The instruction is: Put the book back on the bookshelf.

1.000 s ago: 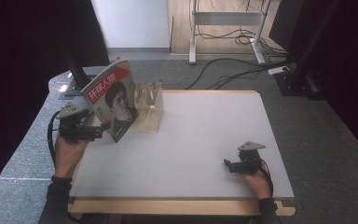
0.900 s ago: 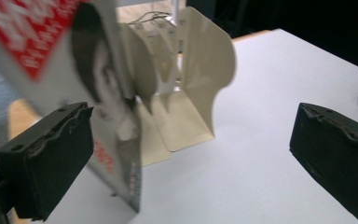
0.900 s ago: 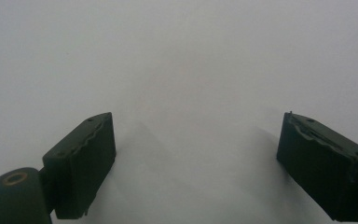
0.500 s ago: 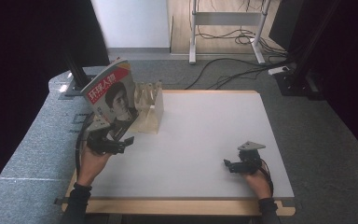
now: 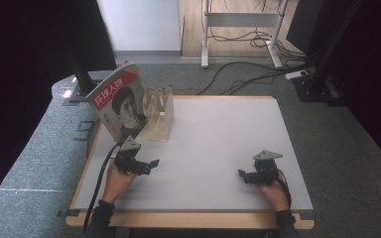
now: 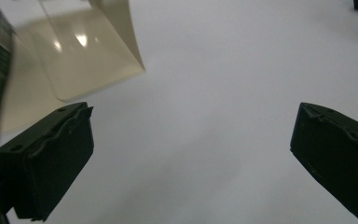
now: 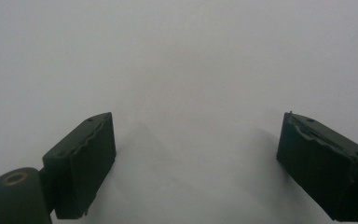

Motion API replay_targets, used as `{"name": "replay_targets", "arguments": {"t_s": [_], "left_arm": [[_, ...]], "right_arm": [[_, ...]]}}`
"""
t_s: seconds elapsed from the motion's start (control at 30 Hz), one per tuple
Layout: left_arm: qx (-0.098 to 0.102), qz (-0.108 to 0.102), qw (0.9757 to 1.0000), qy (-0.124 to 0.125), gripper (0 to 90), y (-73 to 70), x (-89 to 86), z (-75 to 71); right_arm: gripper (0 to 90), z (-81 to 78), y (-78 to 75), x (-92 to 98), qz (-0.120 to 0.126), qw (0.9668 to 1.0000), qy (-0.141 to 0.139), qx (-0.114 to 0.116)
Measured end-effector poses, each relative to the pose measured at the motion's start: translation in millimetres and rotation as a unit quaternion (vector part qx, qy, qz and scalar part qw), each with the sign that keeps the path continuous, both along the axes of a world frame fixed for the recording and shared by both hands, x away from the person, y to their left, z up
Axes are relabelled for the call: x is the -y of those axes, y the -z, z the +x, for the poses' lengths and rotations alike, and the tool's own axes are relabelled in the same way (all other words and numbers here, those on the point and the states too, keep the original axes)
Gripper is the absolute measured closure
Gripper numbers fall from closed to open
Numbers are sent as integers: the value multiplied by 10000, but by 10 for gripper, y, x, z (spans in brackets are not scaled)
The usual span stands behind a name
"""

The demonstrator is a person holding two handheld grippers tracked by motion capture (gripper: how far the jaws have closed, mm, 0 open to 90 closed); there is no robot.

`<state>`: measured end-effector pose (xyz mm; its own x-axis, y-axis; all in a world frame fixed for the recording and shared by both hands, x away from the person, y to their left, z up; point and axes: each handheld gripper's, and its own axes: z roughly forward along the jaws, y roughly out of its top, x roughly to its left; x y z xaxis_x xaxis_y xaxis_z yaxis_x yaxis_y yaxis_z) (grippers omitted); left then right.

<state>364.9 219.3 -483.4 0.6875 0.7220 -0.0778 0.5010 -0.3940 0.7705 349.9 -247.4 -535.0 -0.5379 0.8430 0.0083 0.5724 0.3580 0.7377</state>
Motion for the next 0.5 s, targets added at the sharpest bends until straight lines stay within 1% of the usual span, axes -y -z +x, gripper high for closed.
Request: {"name": "replay_targets", "arguments": {"t_s": [0.07,0.1,0.17,0.23,0.27,0.3,0.33,0.37,0.43,0.5], "left_arm": [[-96,152,9998,22,0,100,42,6],[-134,193,9997,18,0,133,57,6],[-283,367,9989,51,0,224,106,14],[-362,609,9975,73,0,297,152,20],[-398,779,9961,92,0,341,178,21],[-477,968,9941,108,0,413,208,25],[-416,819,9958,59,0,434,193,16],[-406,715,9966,22,0,447,177,14],[-369,787,9962,25,0,449,192,5],[-380,781,9962,27,0,450,191,4]], "right_arm": [[106,0,0,0,0,10000,0,1],[106,0,0,0,0,10000,-1,1],[106,0,0,0,0,10000,0,1],[106,0,0,0,0,10000,-1,1],[106,-1,0,0,0,10000,0,0],[106,-1,0,0,-1,10000,-1,1],[106,-1,0,0,-2,10000,0,3],[107,-2,1,0,0,10000,1,-1],[106,-3,2,-1,-2,10000,3,2],[106,-5,4,0,4,10000,7,6]]}}
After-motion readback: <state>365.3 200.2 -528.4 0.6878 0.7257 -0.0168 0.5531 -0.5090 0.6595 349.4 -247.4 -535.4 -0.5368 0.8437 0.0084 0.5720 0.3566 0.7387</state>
